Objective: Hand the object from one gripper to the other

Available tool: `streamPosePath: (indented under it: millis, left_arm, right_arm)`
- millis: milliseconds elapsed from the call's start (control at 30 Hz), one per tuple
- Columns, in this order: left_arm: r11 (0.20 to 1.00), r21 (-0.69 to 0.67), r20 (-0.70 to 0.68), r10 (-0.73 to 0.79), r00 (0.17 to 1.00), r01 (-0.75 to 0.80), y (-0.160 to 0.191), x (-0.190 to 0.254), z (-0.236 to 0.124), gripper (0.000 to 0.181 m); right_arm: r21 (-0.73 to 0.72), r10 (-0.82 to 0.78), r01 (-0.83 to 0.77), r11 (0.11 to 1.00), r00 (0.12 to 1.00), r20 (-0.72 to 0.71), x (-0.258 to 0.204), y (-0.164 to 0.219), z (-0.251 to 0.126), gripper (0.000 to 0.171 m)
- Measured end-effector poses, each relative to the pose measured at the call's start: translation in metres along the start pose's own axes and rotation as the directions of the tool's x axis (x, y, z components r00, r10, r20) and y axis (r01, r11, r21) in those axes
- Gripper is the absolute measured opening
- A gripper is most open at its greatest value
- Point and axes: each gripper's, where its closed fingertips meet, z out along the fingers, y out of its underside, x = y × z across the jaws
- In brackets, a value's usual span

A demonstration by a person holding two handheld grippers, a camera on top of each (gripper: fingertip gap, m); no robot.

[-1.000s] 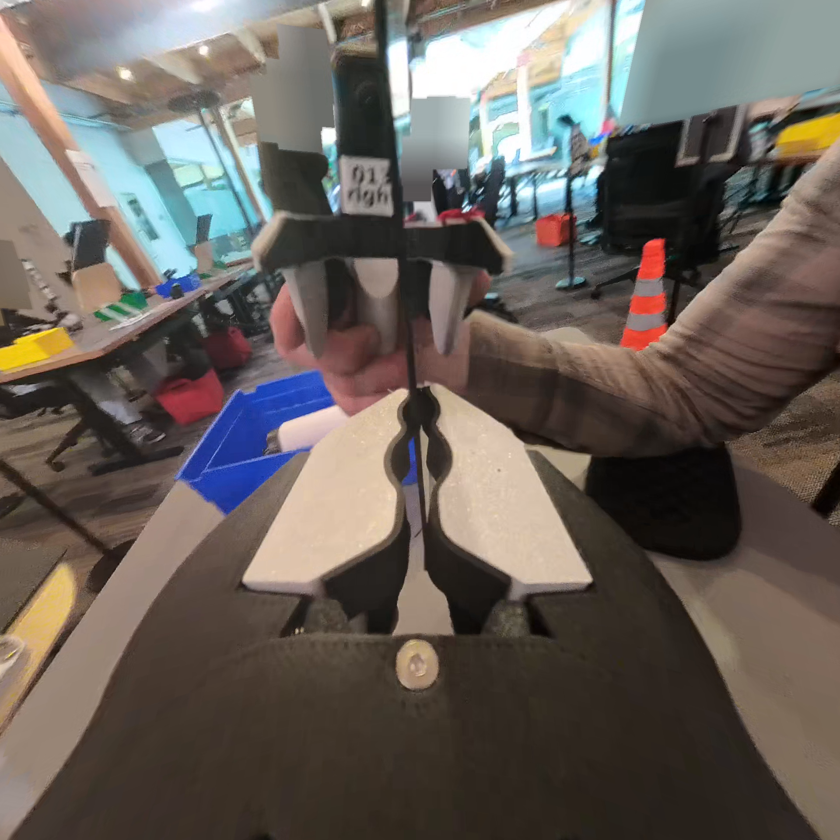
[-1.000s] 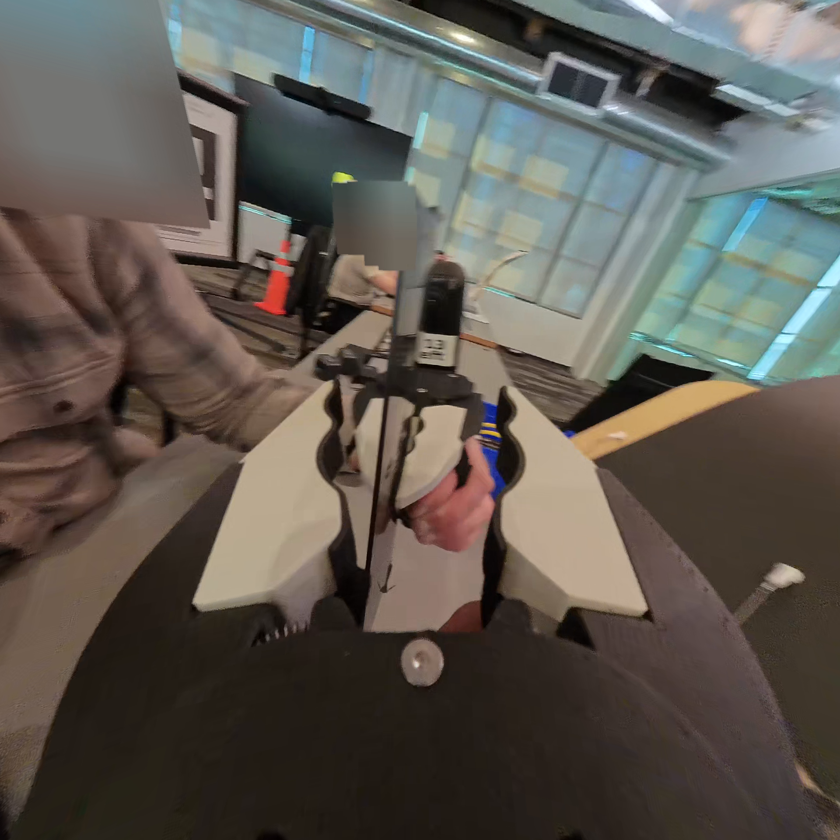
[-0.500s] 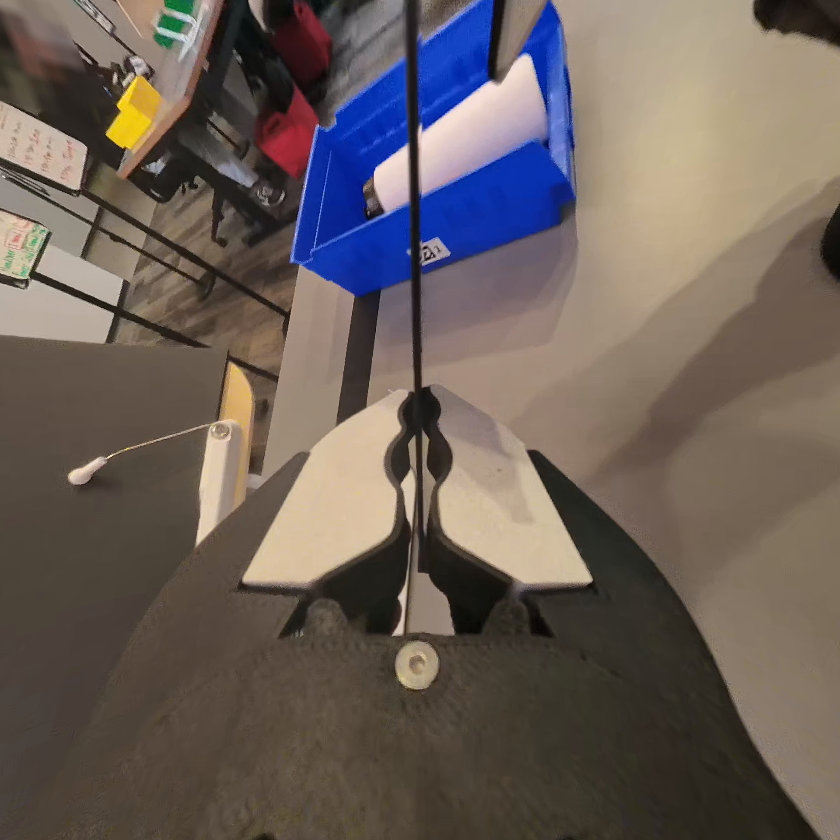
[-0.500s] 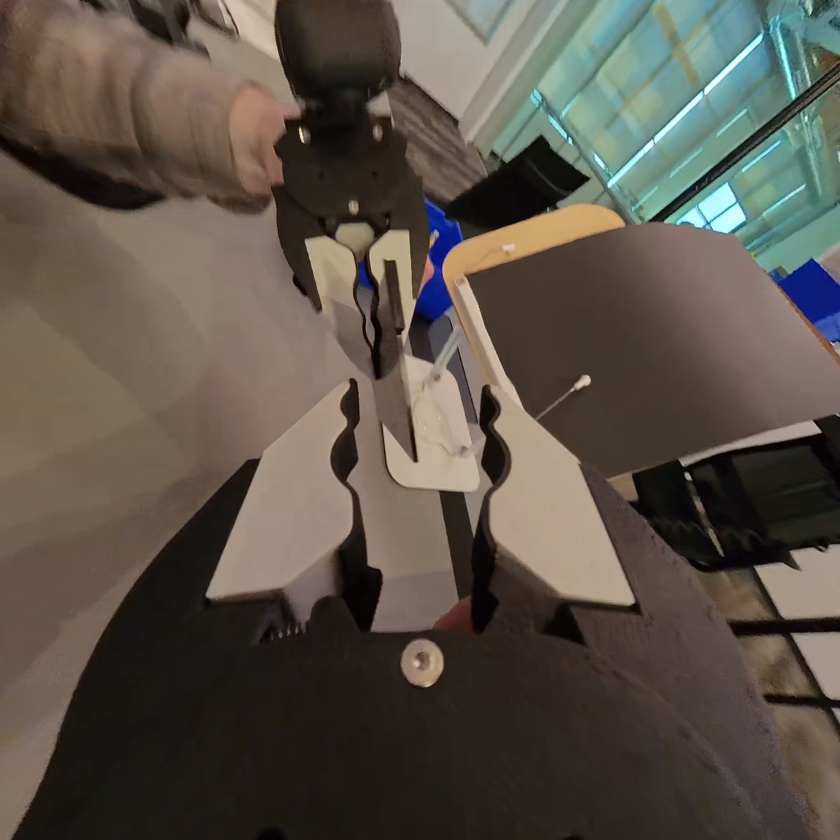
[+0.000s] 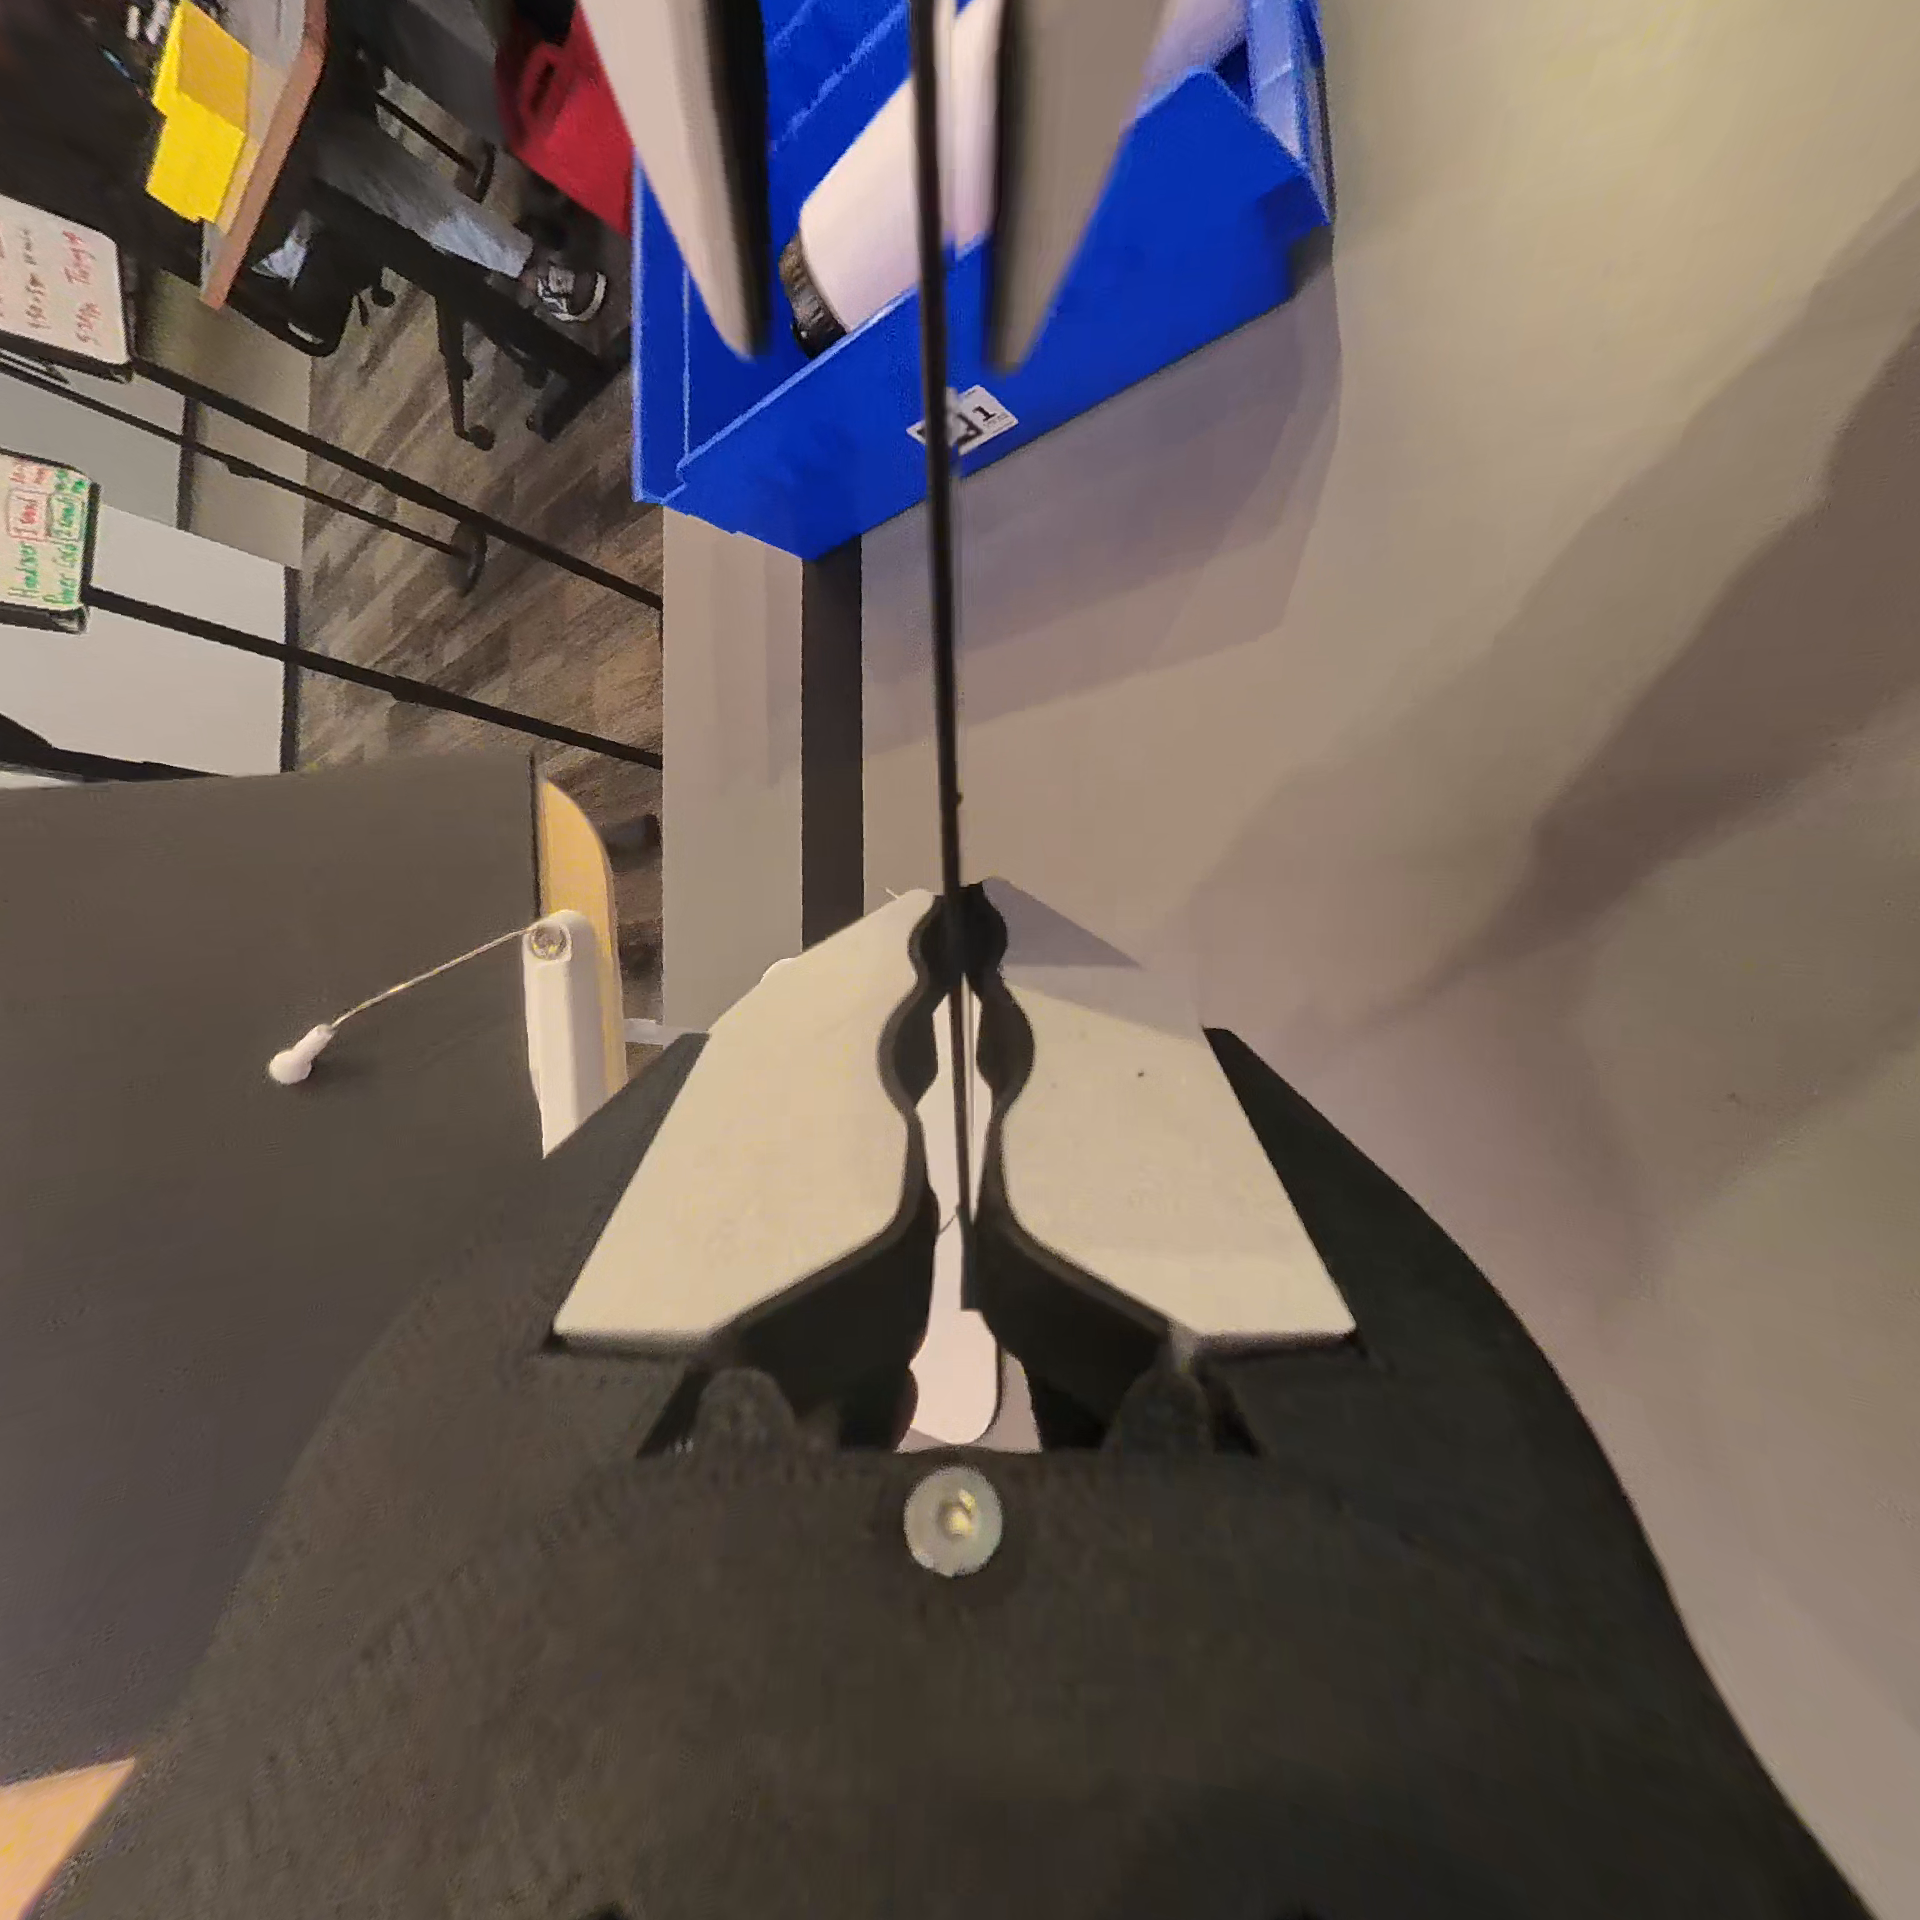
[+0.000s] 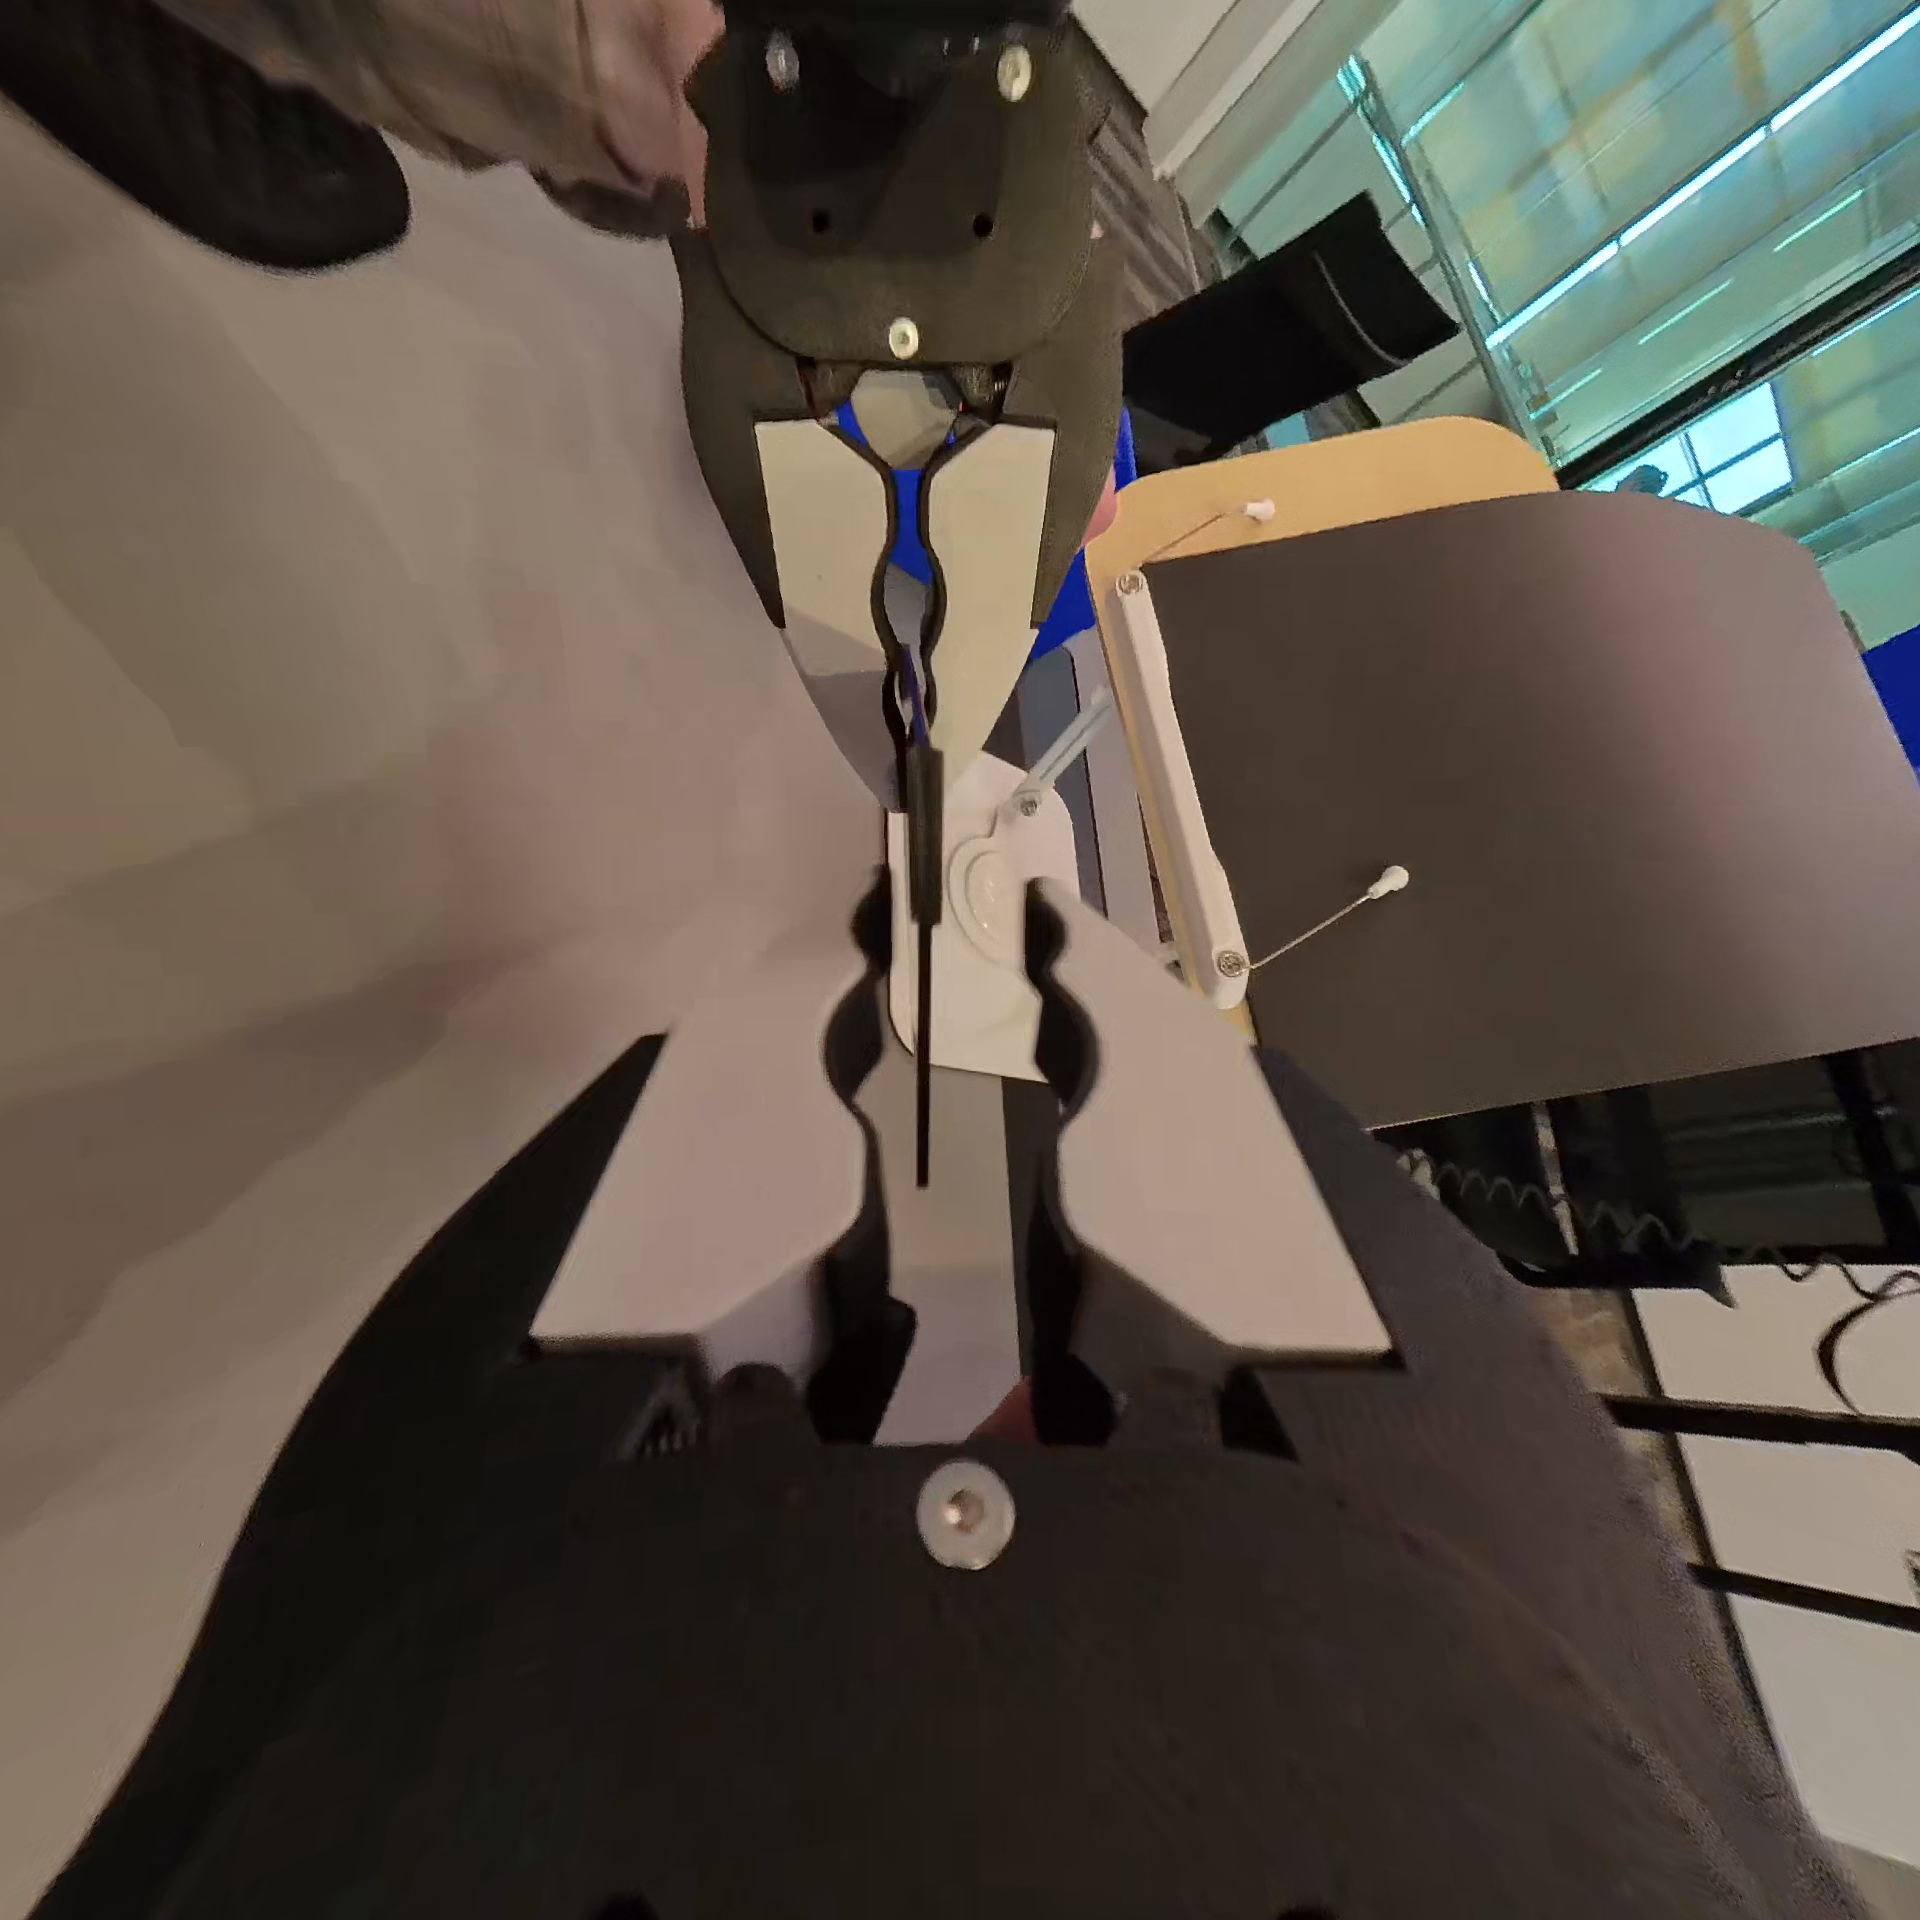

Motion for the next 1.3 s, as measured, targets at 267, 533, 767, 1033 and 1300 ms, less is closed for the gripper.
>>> streamPosePath:
  millis: [267,533,767,1033,1300]
  left_arm:
    - [0.976,0.067,0.122,-0.215,0.969,0.208,0.006,-0.043,-0.015,0.045]
    - [0.41,0.425,-0.283,-0.787,0.548,0.807,0.014,-0.093,-0.104,0.079]
    - [0.241,0.431,-0.402,-0.811,0.424,0.87,0.027,-0.077,-0.127,0.058]
    - [0.263,0.48,-0.328,-0.831,0.449,0.837,0.042,-0.073,-0.129,0.007]
    - [0.652,0.46,-0.015,-0.673,0.74,0.603,0.041,-0.075,-0.134,0.002]
  right_arm:
    - [-0.092,-0.17,0.153,0.984,0.962,-0.216,0.032,-0.008,0.012,0.0]
    - [-0.331,-0.548,0.47,0.818,0.461,-0.698,0.081,-0.066,0.044,0.0]
    - [-0.31,-0.584,0.618,0.722,0.305,-0.752,0.034,-0.105,0.093,0.0]
    - [-0.252,-0.584,0.641,0.725,0.378,-0.718,0.021,-0.096,0.116,0.026]
    - [-0.026,-0.488,0.529,0.848,0.762,-0.426,0.006,-0.06,0.117,0.052]
